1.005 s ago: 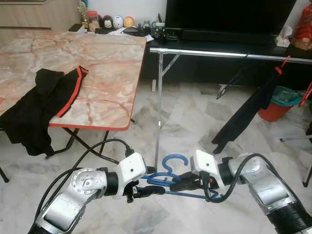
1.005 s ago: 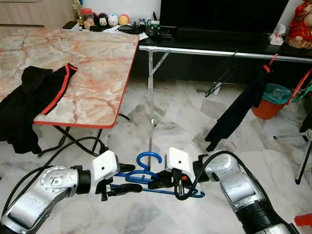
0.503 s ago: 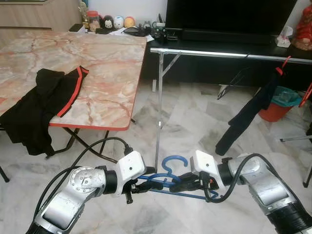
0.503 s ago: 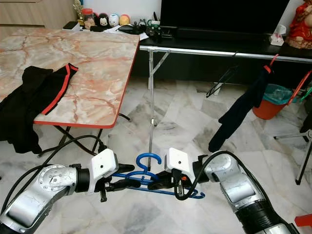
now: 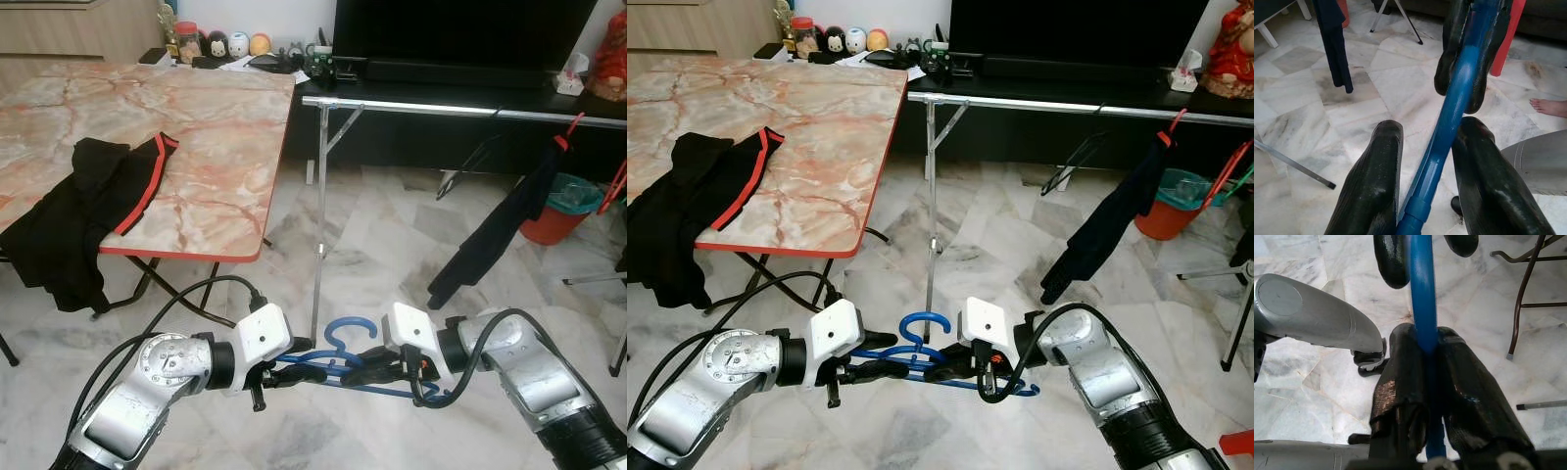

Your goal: Hang hanger

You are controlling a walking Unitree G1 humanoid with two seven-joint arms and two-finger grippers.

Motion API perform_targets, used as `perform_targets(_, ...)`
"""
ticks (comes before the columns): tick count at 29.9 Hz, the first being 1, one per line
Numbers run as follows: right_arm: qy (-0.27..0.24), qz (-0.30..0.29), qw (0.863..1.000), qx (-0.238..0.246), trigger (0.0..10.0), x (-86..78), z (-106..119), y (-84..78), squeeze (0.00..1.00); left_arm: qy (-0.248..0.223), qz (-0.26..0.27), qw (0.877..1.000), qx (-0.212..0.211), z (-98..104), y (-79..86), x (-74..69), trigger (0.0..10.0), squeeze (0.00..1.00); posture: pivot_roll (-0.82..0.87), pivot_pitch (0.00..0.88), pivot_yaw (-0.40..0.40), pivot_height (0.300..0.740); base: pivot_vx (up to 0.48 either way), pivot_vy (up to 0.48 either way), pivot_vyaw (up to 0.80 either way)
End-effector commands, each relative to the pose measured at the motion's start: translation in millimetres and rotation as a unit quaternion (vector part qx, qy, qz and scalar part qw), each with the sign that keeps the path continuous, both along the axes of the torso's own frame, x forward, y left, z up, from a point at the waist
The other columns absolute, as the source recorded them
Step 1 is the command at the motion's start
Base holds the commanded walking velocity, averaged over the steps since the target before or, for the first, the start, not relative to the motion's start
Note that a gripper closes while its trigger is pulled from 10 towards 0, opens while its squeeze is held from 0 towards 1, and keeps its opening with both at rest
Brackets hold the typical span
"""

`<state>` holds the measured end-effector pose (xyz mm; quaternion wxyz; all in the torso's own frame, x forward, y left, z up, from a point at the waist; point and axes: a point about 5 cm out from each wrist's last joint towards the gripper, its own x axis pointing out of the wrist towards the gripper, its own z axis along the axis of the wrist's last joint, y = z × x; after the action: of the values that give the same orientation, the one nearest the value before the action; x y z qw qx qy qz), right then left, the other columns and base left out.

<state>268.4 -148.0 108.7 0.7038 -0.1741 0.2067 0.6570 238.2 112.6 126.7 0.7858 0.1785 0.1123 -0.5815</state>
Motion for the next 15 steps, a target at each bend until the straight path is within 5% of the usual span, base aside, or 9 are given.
perform_targets(1,-0.02,-0.005,0.999,0.024,10.0,6.9,12.2,2.8,1.0,0.012,-0.029,0.999,0.005,-3.9,-6.3,-4.4,0.0,0.0,0.04,0.0,-0.055,0.74,0.0,0.0,0.0)
perform_targets(15,-0.014,0.002,1.0,0.022,10.0,4.8,9.9,3.9,1.0,-0.001,0.018,0.999,0.042,-23.3,2.7,5.4,0.0,0.0,0.04,0.0,-0.056,0.74,0.0,0.0,0.0)
